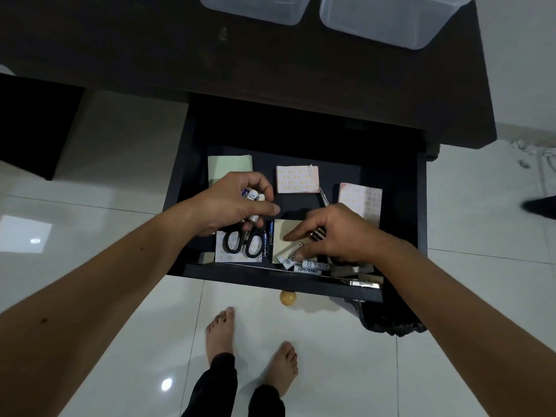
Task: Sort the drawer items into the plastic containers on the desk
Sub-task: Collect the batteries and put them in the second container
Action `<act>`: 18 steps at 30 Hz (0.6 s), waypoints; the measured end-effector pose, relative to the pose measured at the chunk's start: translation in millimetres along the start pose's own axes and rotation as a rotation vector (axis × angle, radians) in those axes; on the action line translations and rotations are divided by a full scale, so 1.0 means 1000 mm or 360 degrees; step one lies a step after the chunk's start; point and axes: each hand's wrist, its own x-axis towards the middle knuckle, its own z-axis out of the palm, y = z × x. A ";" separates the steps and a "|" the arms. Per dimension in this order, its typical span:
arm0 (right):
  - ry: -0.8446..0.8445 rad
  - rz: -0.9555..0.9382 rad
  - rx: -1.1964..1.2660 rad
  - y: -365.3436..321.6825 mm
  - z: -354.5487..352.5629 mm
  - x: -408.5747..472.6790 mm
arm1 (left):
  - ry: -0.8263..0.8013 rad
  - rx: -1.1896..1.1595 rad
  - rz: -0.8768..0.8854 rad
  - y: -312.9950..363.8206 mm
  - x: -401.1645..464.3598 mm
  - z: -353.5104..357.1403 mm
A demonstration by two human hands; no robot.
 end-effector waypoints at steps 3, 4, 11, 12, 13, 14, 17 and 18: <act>0.0006 -0.0063 -0.0145 -0.002 0.001 0.001 | -0.0032 0.0098 -0.0005 -0.001 0.000 -0.001; 0.0021 -0.0066 -0.0130 -0.002 0.001 0.001 | -0.0043 0.0148 -0.0005 -0.001 0.000 -0.002; 0.0013 -0.0102 -0.0197 0.000 0.000 0.000 | -0.0063 0.0616 0.0067 -0.003 -0.004 0.000; 0.0005 -0.0112 -0.0238 0.000 0.000 0.000 | -0.0075 0.0686 0.0101 -0.003 -0.004 0.001; 0.0003 -0.0116 -0.0268 0.000 0.000 0.000 | -0.0082 0.0742 0.0127 -0.003 -0.004 0.001; 0.0002 -0.0118 -0.0288 0.001 0.001 0.000 | -0.0082 0.0786 0.0140 -0.004 -0.004 0.001; 0.0005 -0.0118 -0.0286 -0.001 0.001 -0.001 | -0.0044 0.0907 0.0161 -0.006 -0.003 0.000; 0.0029 -0.0106 -0.0249 -0.002 0.000 -0.003 | -0.0022 0.0957 0.0162 -0.006 -0.002 0.000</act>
